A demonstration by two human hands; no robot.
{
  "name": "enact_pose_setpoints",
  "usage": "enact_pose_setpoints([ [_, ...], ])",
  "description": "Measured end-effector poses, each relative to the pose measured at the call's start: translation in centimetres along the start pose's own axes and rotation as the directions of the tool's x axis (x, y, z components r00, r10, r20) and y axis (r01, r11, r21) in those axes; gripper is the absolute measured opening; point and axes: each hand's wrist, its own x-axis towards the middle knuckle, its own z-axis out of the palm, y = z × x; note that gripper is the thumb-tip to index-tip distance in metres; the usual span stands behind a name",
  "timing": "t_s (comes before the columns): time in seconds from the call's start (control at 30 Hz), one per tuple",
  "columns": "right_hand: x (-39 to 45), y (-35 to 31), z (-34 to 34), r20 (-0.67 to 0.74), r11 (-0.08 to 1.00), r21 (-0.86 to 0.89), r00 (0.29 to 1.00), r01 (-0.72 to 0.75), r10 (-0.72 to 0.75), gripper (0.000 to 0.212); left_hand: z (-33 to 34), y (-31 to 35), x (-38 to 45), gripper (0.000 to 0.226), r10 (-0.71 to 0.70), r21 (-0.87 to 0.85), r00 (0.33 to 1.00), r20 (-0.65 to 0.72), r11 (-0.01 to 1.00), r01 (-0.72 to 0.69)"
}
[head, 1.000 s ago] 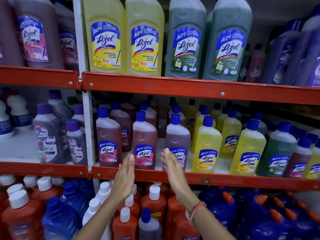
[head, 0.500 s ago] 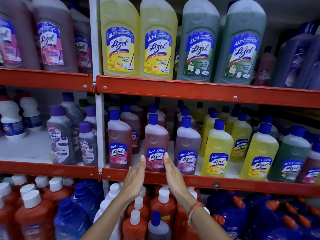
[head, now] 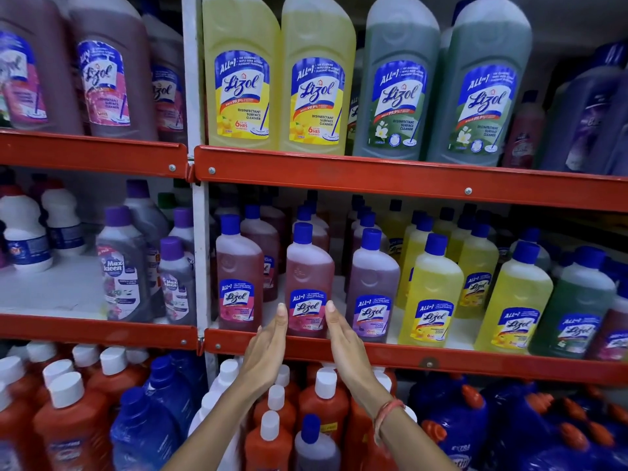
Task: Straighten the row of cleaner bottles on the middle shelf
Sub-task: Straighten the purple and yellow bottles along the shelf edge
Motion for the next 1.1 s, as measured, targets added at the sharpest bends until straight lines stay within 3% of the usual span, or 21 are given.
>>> enact_pose_setpoints([
  [0.23, -0.2, -0.2, -0.2, -0.007, 1.0, -0.006, 1.0, 0.01, -0.01, 0.075, 0.1, 0.3, -0.3, 0.102, 0.002, -0.022, 1.0, -0.006, 1.0, -0.002],
  [0.4, -0.1, 0.0, -0.3, 0.004, 0.999, -0.025, 1.0, 0.025, -0.025, 0.068, -0.1, 0.6, -0.7, 0.082, 0.027, -0.024, 1.0, 0.011, 0.999, -0.027],
  [0.5, -0.3, 0.0, -0.6, 0.008, 0.998, -0.046, 0.999, 0.043, -0.042, 0.074, -0.3, 0.8, -0.8, 0.089, 0.051, -0.012, 0.999, 0.011, 0.999, -0.05],
  [0.6, -0.6, 0.1, -1.5, -0.142, 0.985, -0.106, 0.978, 0.137, -0.151, 0.058, 0.8, 1.3, -1.6, 0.07, 0.174, 0.016, 0.97, -0.17, 0.985, -0.174],
  [0.7, -0.9, 0.8, -3.2, -0.404, 0.965, -0.132, 0.876, 0.227, -0.261, 0.051, 2.7, 1.6, -2.9, 0.059, 0.33, 0.053, 0.876, -0.352, 0.941, -0.333],
  [0.77, -0.8, 1.5, -4.5, -0.531, 0.962, -0.166, 0.802, 0.216, -0.272, 0.044, 4.4, 1.9, -3.1, 0.062, 0.375, 0.034, 0.882, -0.287, 0.924, -0.381],
  [0.83, -0.4, 2.2, -5.8, -0.579, 0.966, -0.198, 0.776, 0.164, -0.25, 0.042, 6.0, 2.6, -3.2, 0.068, 0.354, -0.011, 0.923, -0.151, 0.933, -0.36],
  [0.97, -0.1, 2.8, -7.1, -0.451, 0.985, -0.151, 0.881, 0.08, -0.14, 0.056, 8.4, 4.3, -2.5, 0.085, 0.18, -0.021, 0.976, 0.125, 0.984, -0.179],
  [1.1, -0.1, 2.6, -7.8, -0.376, 0.985, -0.159, 0.918, 0.066, -0.123, 0.057, 9.3, 5.1, -1.7, 0.115, 0.111, 0.043, 0.977, 0.18, 0.992, -0.121],
])
